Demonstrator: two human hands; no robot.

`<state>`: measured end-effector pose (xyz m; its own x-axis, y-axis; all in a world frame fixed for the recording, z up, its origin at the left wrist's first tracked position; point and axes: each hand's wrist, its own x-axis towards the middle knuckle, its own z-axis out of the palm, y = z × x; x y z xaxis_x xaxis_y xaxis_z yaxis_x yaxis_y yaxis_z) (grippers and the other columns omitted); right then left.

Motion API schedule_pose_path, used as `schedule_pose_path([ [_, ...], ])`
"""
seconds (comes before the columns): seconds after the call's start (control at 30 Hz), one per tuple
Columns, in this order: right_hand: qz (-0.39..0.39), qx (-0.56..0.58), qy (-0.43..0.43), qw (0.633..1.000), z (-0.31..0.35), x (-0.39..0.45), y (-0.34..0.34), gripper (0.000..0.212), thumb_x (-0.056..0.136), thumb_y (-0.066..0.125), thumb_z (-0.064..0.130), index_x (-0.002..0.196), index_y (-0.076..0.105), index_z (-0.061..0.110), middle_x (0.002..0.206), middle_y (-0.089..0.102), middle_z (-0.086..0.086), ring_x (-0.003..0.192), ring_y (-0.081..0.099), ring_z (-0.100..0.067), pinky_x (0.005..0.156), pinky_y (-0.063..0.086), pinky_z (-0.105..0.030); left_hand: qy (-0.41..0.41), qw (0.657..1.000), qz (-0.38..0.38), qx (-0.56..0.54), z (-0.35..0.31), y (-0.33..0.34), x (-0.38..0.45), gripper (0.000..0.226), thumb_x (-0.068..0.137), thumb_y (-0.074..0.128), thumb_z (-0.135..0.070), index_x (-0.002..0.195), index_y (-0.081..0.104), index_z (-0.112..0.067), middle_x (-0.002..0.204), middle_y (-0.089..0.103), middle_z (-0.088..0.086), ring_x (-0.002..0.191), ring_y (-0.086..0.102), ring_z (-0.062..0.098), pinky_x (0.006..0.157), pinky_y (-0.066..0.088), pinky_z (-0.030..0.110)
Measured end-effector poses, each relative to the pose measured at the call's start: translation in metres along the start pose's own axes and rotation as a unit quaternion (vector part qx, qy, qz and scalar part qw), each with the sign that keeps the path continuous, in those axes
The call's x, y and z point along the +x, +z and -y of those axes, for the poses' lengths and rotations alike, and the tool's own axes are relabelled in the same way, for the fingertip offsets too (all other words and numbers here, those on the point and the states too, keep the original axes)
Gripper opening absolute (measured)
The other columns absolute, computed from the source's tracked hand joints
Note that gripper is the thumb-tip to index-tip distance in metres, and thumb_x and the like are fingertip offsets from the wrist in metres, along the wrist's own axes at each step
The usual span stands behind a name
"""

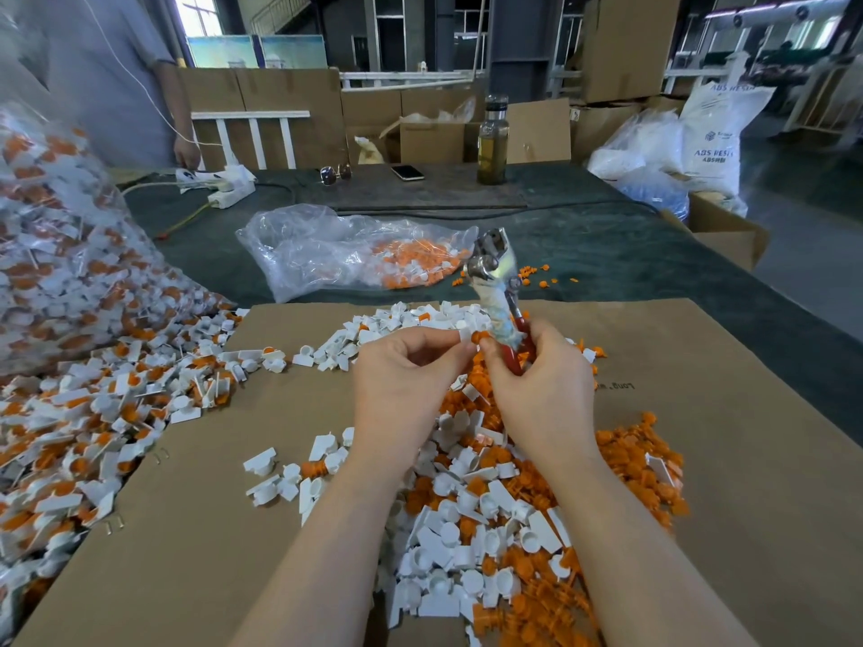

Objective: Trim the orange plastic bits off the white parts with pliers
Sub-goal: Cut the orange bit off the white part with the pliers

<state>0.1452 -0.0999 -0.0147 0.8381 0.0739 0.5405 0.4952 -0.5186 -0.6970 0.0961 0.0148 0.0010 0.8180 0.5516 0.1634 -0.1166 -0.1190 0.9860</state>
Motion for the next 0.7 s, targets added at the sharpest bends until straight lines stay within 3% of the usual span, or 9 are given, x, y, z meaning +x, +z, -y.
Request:
schedule_pose_path([
  [0.2,0.000,0.030,0.005,1.000,0.0016,-0.0004,0.0005,0.013,0.087,0.069,0.030,0.089,0.057,0.025,0.067,0.052,0.022,0.068,0.055,0.012,0.055,0.041,-0.006,0.025,0.999,-0.005,0.026,-0.0020,0.0040,-0.0031,0.021,0.078,0.083,-0.018,0.074,0.076,-0.037,0.074,0.076,-0.012,0.076,0.073,0.009,0.077,0.061,0.030],
  [0.37,0.018,0.018,0.008,1.000,0.0005,0.0005,-0.0010,0.012,0.088,0.068,0.031,0.089,0.057,0.026,0.066,0.051,0.020,0.057,0.052,0.004,0.047,0.035,-0.010,0.065,0.996,-0.004,0.062,-0.0007,0.0047,-0.0041,0.025,0.079,0.082,-0.020,0.072,0.073,-0.042,0.074,0.074,-0.019,0.074,0.071,0.001,0.068,0.056,0.015],
  [0.5,0.041,0.025,0.014,0.999,-0.0001,0.0028,-0.0015,0.012,0.089,0.066,0.031,0.089,0.056,0.027,0.067,0.050,0.021,0.060,0.050,0.003,0.053,0.029,-0.010,0.075,0.994,-0.011,0.076,0.0015,0.0046,-0.0021,0.023,0.080,0.082,-0.022,0.071,0.072,-0.041,0.072,0.072,-0.022,0.070,0.068,-0.001,0.063,0.054,0.012],
  [0.7,0.108,0.078,0.039,0.990,-0.0017,0.0057,-0.0025,0.006,0.090,0.065,0.026,0.096,0.063,0.025,0.074,0.060,0.016,0.069,0.057,0.006,0.052,0.040,-0.011,0.055,0.997,-0.027,0.053,0.0044,0.0032,0.0014,0.019,0.078,0.084,-0.021,0.072,0.072,-0.035,0.070,0.072,-0.019,0.066,0.068,-0.001,0.059,0.052,0.010],
])
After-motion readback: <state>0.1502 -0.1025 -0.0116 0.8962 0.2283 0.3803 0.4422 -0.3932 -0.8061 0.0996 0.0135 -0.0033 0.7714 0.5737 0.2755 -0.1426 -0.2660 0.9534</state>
